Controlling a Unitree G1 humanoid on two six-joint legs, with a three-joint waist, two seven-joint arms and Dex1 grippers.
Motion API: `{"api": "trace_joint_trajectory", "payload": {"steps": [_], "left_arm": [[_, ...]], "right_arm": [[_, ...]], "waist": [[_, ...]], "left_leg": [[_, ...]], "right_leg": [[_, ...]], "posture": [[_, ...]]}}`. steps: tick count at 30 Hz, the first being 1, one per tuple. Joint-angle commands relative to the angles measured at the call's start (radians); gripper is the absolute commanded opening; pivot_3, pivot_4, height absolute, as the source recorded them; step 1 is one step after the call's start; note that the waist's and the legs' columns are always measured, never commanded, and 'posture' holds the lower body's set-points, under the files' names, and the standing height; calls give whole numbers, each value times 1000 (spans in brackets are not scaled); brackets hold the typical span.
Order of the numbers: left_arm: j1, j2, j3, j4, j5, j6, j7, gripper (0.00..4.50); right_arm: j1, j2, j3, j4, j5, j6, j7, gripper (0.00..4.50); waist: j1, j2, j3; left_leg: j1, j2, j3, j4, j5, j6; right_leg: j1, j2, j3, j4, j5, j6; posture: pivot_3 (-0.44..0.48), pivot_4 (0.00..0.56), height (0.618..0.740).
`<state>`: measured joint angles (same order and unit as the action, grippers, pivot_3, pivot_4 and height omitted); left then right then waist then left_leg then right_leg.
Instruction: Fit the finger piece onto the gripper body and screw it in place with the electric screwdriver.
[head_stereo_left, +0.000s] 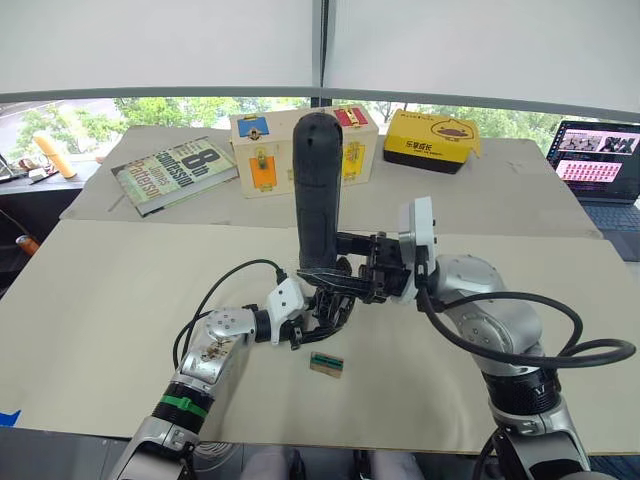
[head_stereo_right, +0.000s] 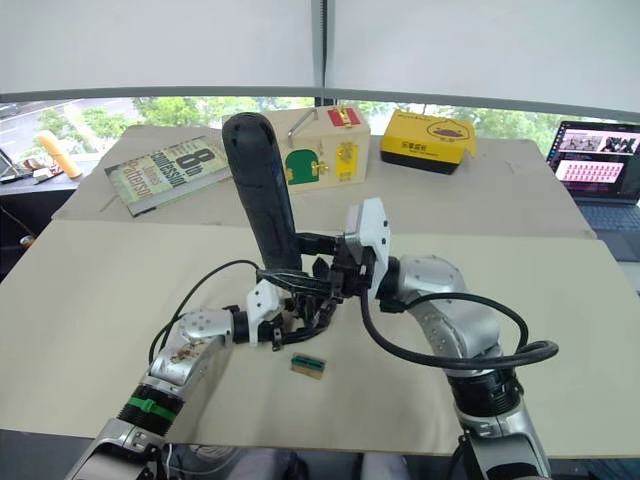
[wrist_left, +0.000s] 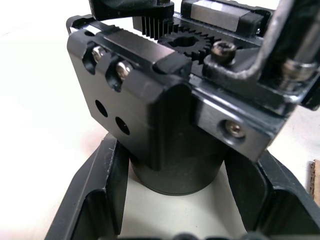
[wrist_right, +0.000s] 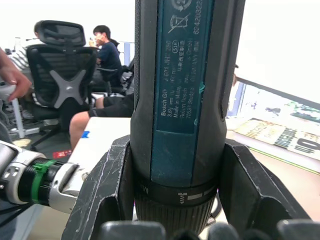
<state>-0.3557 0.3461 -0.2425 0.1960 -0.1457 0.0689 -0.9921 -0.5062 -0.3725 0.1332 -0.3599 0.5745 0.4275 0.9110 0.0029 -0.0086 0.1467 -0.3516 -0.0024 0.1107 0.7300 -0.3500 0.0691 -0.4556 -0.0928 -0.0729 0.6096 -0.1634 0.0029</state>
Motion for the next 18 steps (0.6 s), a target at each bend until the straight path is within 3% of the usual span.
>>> {"api": "trace_joint_trajectory", "payload": {"steps": [1,18], "left_arm": [[28,11,-24,27,15,39,-4,2277],[29,11,-21,27,13,40,3,2277]], "right_arm": [[22,-14,1,15,-23,-2,-12,1913],[21,-6,89,67,-85,2,-70,1913]], "waist": [[-1,0,0],[-6,-1,-5]], "left_leg": [[0,0,0,0,0,0],[5,1,0,0,0,0]], "right_leg": [[0,0,0,0,0,0],[3,-2,2,0,0,0]], "posture": [[0,150,740],[0,150,740]]}}
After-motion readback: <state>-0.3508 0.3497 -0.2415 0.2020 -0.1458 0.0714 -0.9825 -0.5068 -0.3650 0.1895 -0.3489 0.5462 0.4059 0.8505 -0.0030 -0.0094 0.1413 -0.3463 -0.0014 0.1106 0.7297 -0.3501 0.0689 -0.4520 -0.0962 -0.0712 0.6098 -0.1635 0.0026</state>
